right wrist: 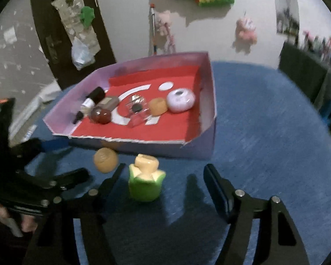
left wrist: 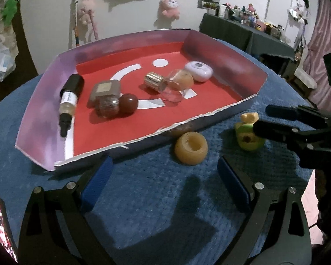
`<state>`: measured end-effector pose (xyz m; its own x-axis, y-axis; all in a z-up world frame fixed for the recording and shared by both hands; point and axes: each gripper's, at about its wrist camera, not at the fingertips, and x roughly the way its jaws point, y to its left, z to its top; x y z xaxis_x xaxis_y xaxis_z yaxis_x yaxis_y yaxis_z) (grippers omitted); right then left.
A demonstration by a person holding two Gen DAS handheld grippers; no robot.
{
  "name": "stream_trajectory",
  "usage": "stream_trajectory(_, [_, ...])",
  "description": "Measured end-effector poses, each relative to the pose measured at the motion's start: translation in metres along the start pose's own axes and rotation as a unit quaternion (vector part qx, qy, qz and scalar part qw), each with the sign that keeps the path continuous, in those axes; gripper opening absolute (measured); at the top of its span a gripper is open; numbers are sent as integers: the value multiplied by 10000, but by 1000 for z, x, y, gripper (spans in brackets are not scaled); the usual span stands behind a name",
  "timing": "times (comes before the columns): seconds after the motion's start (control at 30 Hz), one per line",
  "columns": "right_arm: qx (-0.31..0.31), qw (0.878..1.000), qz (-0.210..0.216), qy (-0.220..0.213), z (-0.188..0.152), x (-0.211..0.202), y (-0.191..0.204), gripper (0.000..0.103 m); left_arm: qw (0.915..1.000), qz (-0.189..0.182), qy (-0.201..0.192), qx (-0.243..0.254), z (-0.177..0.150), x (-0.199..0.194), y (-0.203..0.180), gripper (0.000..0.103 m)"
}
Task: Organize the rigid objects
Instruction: 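Grasp the amber ring with the left tool while the right tool grasps the green toy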
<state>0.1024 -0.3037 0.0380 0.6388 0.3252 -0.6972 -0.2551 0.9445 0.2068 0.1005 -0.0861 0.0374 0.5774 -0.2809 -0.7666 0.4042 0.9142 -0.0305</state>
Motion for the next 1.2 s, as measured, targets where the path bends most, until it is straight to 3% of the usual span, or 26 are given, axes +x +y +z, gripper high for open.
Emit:
stream_trajectory(0.07, [-38,10000,76,6,-2,2,3,72,10000,8,8,94,1,3,-6,97])
stream_trajectory(0.23, [-143,9994,283,101,-1,10,16,58,9995,74,71,285,1,13,-16,93])
stream_trajectory(0.3, [-147,9991,368,166,-1,14,19,54,9994,77,89,338,1,15,-19,85])
stream_trajectory(0.4, [-96,9977,580,328,-1,21,21,43,9990,16,164,409,1,18,-21,65])
stream_trajectory(0.47, [-90,9975,614,348,-3,23,22,42,9987,-52,207,453,1,21,-23,50])
stream_trajectory(0.6, [105,9966,733,358,-2,23,15,41,9985,-240,230,442,3,23,-23,37])
stream_trajectory(1.2, [-147,9962,846,131,0,-7,37,41,9990,-345,-130,240,-2,-19,-11,36])
